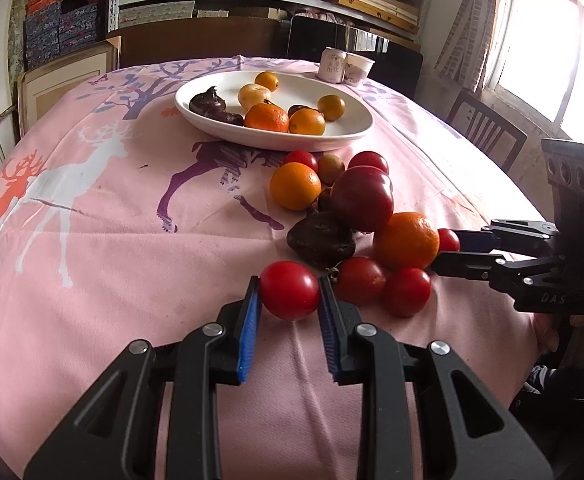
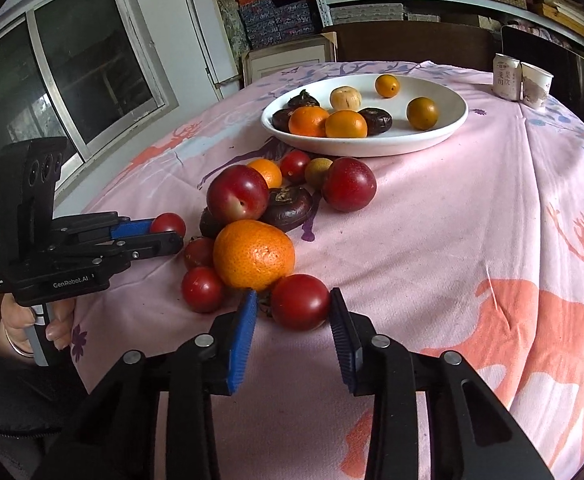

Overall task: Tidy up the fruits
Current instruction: 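Grasp a red tomato with the left gripper while the right gripper grasps another red tomato, then carry both red tomatoes over the white plate and open both grippers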

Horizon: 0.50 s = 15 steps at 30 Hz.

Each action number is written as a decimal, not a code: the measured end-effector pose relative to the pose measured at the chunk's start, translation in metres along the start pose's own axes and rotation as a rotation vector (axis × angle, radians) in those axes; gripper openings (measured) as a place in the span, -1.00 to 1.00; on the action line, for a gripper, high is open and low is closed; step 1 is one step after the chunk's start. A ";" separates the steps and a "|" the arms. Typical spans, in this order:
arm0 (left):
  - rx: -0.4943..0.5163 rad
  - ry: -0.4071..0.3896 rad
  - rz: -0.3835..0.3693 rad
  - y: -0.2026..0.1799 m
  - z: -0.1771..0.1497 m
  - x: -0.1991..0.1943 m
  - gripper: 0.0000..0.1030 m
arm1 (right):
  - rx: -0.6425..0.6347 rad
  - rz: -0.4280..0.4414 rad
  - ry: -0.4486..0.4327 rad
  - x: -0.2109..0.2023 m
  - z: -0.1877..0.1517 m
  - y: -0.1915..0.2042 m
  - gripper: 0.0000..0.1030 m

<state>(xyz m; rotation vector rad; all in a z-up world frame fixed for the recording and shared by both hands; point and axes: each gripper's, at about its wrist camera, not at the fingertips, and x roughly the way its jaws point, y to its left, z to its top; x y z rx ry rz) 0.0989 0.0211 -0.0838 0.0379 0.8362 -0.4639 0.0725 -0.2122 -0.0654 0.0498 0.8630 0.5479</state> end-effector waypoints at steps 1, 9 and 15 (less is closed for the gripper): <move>-0.001 -0.001 0.001 0.000 0.000 0.000 -0.48 | 0.004 0.002 -0.003 0.000 0.000 0.000 -0.28; -0.019 -0.023 -0.004 0.003 -0.001 -0.005 -0.48 | 0.035 0.024 -0.042 -0.007 -0.001 -0.004 -0.28; -0.037 -0.043 -0.015 0.006 -0.002 -0.011 -0.48 | 0.077 0.042 -0.061 -0.012 -0.002 -0.013 -0.28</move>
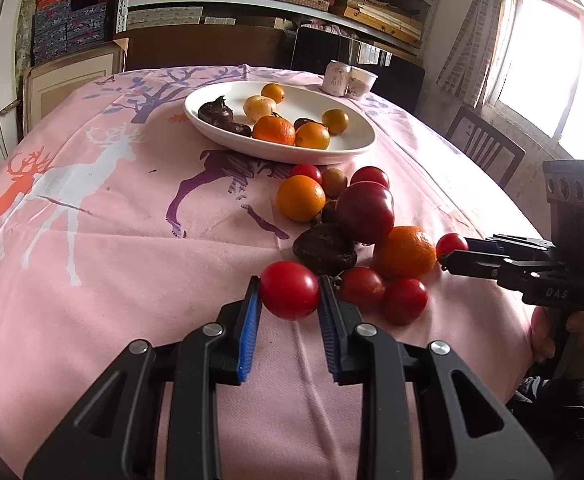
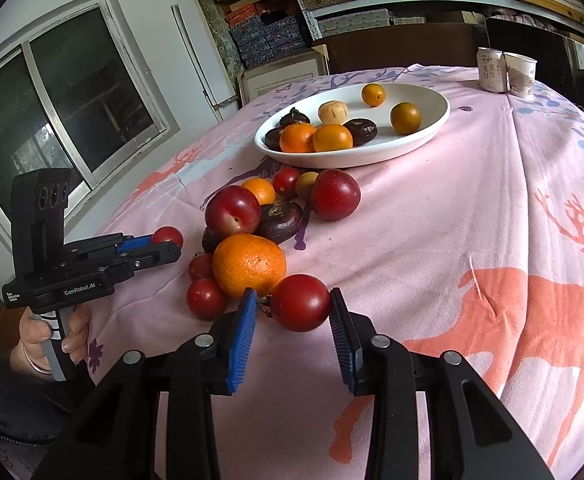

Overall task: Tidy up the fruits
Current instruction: 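Carry both red tomatoes over the white plate and open both grippers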

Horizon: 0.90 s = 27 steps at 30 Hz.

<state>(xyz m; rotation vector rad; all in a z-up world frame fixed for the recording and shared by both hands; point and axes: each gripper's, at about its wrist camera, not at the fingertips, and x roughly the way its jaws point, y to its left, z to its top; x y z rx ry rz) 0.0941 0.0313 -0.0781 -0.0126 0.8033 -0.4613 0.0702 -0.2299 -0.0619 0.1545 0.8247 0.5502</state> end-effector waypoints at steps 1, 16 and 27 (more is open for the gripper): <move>-0.005 -0.002 -0.001 0.001 0.000 -0.001 -0.48 | 0.007 0.004 -0.002 -0.001 0.000 -0.001 -0.28; -0.005 -0.047 0.002 0.004 0.076 0.000 -0.46 | 0.097 -0.014 -0.134 -0.026 0.067 -0.028 -0.28; -0.030 0.004 0.035 0.004 0.175 0.094 -0.46 | 0.167 -0.073 -0.120 0.036 0.136 -0.060 -0.27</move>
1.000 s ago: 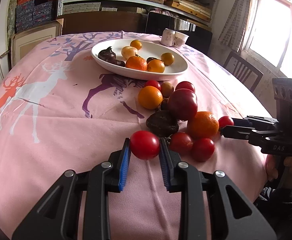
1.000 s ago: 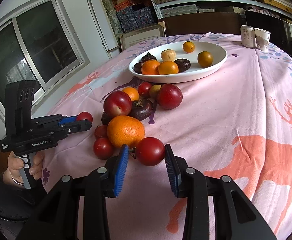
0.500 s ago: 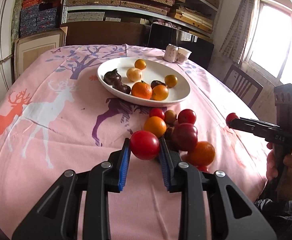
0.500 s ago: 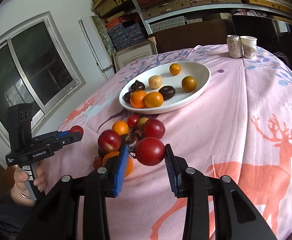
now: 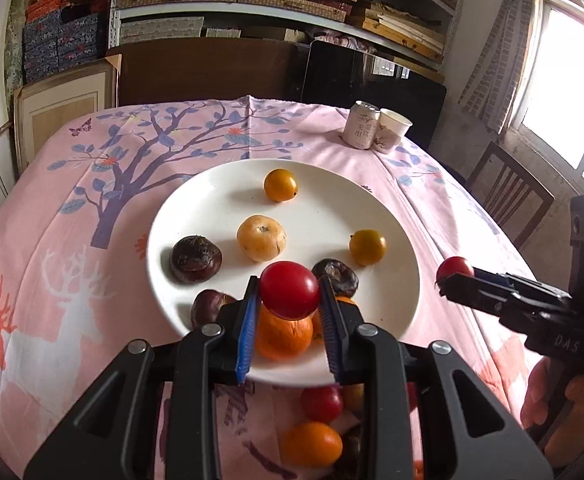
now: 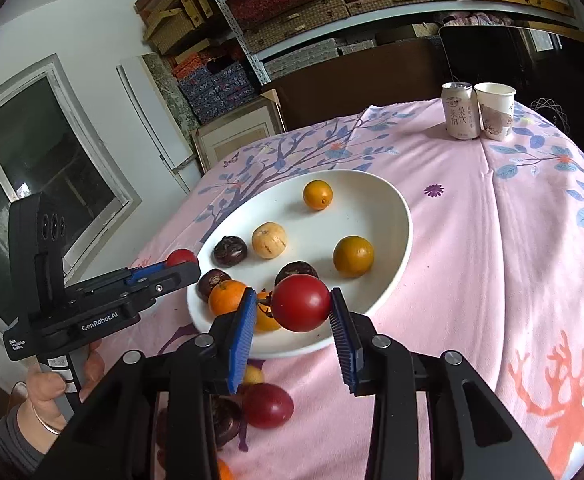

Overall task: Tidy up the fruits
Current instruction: 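Carry both red tomatoes over the white plate and open both grippers, then grasp a mandarin orange from the pile with the right gripper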

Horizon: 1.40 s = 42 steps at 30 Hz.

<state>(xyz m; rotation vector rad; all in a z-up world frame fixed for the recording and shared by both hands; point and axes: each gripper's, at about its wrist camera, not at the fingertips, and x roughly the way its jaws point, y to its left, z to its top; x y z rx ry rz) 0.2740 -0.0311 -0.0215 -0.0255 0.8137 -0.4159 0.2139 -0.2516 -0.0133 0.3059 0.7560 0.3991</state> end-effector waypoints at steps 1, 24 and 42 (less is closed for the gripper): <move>-0.014 0.014 0.001 0.002 0.004 0.011 -0.46 | 0.004 -0.001 0.010 0.008 0.003 -0.002 -0.24; -0.034 -0.039 -0.012 0.016 -0.125 -0.077 0.53 | 0.056 0.274 0.053 -0.038 -0.081 -0.011 0.31; 0.124 0.024 -0.007 -0.028 -0.182 -0.091 0.54 | -0.124 0.226 0.187 -0.024 -0.123 0.053 -0.10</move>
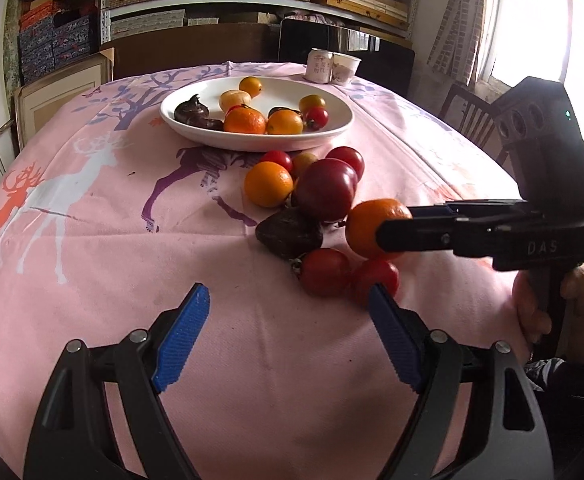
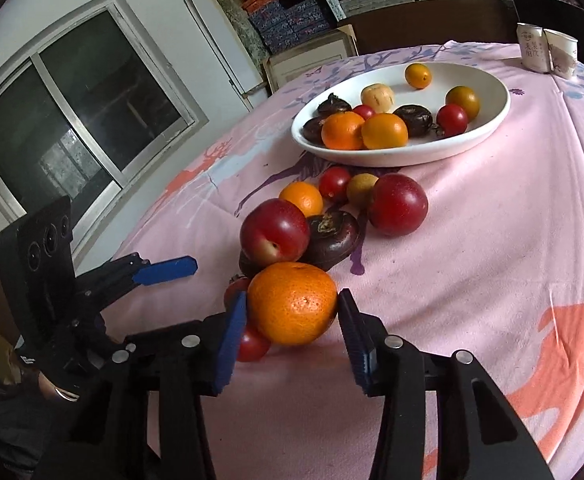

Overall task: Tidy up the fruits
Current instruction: 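Grasp a mandarin orange from the pile with the right gripper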

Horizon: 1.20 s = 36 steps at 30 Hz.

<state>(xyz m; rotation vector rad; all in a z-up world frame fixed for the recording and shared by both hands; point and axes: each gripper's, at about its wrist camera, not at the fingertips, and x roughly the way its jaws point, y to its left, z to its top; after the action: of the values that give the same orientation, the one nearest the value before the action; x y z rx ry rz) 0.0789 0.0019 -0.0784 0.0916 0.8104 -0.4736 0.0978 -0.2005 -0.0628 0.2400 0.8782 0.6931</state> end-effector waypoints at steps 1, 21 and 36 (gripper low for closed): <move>0.015 0.000 0.000 -0.004 0.000 0.000 0.54 | 0.003 0.015 -0.027 -0.005 -0.001 -0.001 -0.10; 0.062 0.004 -0.022 -0.047 0.011 0.010 0.54 | 0.106 0.081 -0.174 -0.037 -0.001 -0.022 -0.09; 0.142 -0.016 -0.126 -0.068 0.015 0.011 0.03 | 0.165 0.138 -0.198 -0.044 -0.002 -0.034 -0.09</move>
<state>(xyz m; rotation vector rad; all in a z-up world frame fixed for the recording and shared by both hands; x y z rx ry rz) 0.0659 -0.0668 -0.0692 0.1683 0.7689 -0.6504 0.0929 -0.2550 -0.0527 0.5123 0.7341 0.7115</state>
